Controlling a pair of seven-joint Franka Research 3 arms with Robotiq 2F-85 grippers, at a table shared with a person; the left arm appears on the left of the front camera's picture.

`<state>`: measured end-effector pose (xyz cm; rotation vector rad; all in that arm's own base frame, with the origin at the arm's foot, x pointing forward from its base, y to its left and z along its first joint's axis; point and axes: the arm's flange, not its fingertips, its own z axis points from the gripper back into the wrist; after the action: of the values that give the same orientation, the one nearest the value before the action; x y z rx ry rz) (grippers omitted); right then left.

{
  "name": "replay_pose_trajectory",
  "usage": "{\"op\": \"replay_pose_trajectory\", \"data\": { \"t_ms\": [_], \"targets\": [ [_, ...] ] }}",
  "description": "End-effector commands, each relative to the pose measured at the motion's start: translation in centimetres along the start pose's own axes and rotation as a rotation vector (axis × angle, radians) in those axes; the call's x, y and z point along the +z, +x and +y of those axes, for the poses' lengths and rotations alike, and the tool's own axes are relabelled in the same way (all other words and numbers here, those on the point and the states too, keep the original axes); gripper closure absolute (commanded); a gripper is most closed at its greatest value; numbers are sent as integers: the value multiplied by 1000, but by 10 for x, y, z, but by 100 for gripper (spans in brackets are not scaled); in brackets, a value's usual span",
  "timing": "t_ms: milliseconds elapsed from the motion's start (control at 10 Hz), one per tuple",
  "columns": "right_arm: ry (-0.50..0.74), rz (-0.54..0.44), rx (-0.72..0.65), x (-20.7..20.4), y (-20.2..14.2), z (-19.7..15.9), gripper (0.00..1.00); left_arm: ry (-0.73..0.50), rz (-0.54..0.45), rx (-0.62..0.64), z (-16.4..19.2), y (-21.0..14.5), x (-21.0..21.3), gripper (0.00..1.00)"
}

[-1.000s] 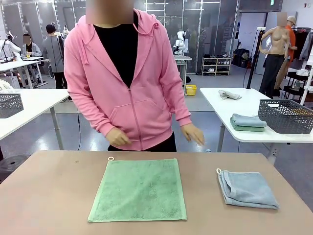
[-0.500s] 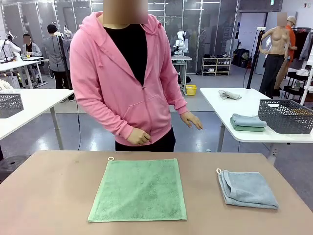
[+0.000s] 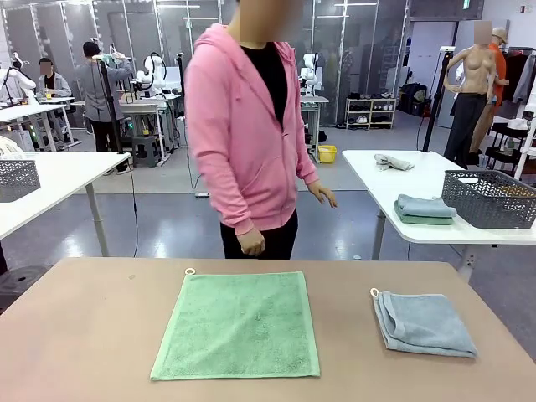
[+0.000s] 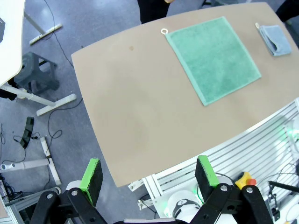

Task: Fold the towels and place them in the basket.
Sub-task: When a person lays out a Towel with hook on the table, fold it in half twice.

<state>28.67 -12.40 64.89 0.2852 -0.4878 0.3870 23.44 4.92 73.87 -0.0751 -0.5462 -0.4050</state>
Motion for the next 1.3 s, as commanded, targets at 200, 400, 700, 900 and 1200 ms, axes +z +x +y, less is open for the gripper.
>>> {"op": "replay_pose_trajectory", "data": {
  "t_ms": [200, 400, 700, 900, 1200],
  "targets": [
    [-45, 67, 490, -14, 1, 66, 0, 42, 27, -463, -61, 20, -1, 0],
    [-34, 136, 755, -39, 1, 105, 0, 21, 30, -663, -81, 26, -19, 0],
    [26, 226, 1011, -106, 1, 154, 0, 6, 66, -936, -127, 36, -73, 0],
    [19, 251, 1083, -154, -3, 182, 0, 10, 84, -1020, -160, 38, -124, 0],
    [-5, 219, 1082, -181, -9, 200, 0, -15, 177, -967, -169, 35, -155, 0]
  ]
}}
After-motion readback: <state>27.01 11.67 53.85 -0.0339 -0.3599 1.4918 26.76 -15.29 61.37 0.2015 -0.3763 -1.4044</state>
